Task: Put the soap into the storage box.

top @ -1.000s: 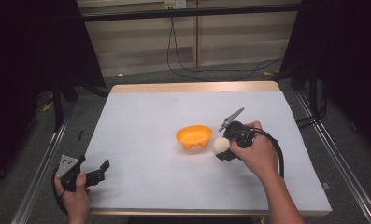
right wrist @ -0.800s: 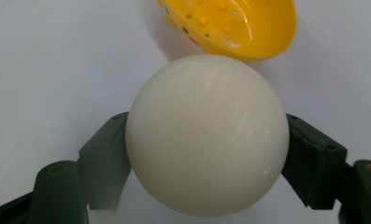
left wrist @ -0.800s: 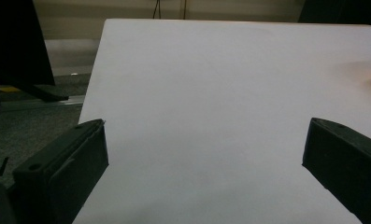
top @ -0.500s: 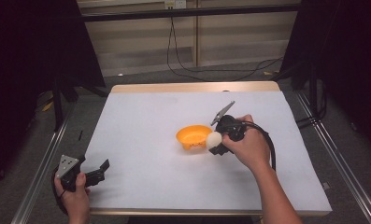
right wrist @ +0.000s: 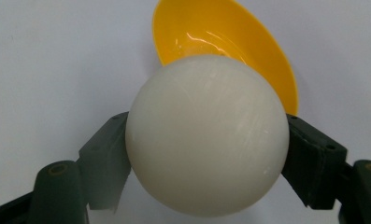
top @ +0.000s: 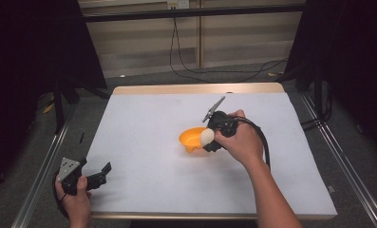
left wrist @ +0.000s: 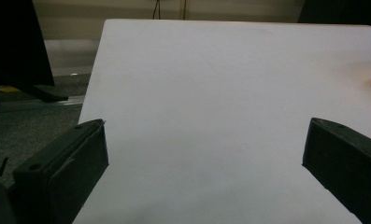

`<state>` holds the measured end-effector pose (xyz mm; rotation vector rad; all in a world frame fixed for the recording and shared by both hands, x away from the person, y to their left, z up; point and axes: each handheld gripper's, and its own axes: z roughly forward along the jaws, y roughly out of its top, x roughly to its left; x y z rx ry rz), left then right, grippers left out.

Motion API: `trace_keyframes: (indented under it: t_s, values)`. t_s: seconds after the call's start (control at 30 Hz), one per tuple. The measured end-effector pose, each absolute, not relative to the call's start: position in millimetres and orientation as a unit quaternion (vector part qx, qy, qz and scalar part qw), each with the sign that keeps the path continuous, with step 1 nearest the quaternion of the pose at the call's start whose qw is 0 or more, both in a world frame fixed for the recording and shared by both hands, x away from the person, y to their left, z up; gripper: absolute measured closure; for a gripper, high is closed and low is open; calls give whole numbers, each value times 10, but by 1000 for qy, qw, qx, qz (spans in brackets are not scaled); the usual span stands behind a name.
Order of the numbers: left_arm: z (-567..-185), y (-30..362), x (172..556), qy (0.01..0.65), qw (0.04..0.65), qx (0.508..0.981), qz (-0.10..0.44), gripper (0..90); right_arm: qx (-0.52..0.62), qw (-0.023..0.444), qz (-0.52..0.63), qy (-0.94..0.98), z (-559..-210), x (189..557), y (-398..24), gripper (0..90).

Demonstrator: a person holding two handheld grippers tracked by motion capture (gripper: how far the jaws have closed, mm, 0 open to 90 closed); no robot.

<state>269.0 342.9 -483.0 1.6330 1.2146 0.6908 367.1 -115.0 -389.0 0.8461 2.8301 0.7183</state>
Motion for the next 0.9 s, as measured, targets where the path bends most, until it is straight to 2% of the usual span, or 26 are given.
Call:
trace_keyframes:
  t_s: [0.9]
  values:
    - [-4829,3435,2691,496,476,669,283,0,281,57,214,934,-3891,3985,-852,248]
